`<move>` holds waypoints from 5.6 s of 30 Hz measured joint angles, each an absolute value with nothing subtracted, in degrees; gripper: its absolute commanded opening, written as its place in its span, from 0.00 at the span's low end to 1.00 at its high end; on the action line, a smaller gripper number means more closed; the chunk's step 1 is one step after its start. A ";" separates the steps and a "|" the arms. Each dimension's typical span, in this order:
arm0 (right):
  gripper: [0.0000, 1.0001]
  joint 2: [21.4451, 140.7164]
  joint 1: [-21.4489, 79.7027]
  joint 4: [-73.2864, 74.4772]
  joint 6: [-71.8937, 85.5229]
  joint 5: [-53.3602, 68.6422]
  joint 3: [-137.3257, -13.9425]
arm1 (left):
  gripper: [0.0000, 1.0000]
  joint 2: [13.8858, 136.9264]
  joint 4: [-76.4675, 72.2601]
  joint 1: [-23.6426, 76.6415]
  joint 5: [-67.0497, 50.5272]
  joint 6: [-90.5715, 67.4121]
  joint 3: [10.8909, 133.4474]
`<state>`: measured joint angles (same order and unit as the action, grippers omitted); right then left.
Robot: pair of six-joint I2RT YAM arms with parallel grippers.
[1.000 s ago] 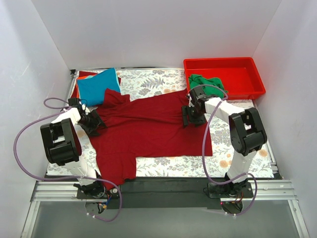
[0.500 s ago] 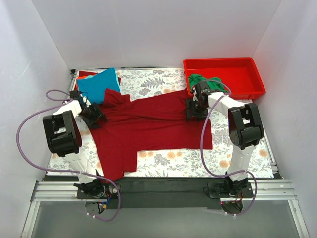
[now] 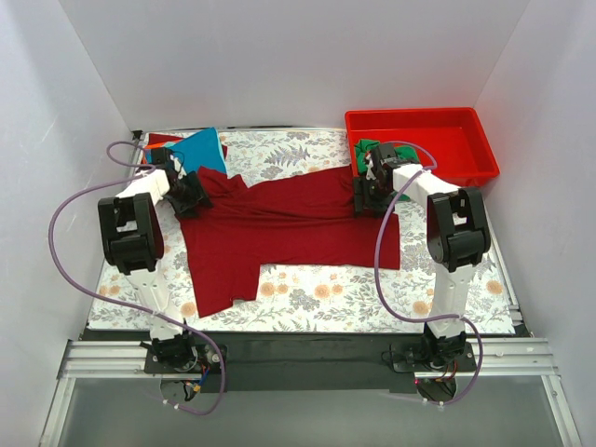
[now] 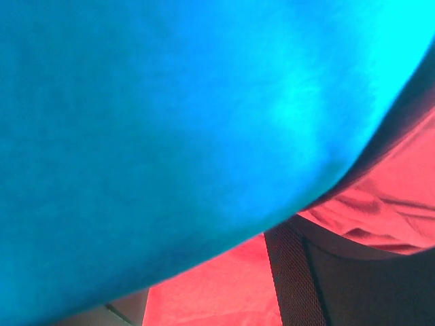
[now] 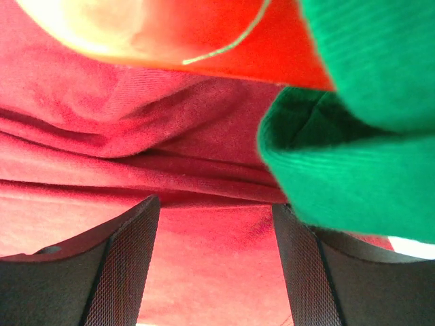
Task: Fold and stack the t-shirts
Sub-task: Flatten the tshirt out
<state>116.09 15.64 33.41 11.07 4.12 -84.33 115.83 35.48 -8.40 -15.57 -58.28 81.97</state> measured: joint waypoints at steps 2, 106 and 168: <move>0.74 116.09 15.59 33.54 10.57 4.62 -84.42 | 0.57 115.98 36.14 -7.94 -14.37 -58.33 82.70; 0.73 90.11 15.92 33.45 12.29 11.77 -66.48 | 0.45 64.82 37.93 -6.15 7.55 -91.72 31.59; 0.72 89.82 15.88 32.25 13.69 6.96 -59.31 | 0.00 64.62 42.48 0.60 10.02 -100.92 31.51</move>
<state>89.82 15.88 32.25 13.69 6.96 -59.31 64.62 42.48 0.60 10.02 -100.92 31.51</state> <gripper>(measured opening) 0.727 0.018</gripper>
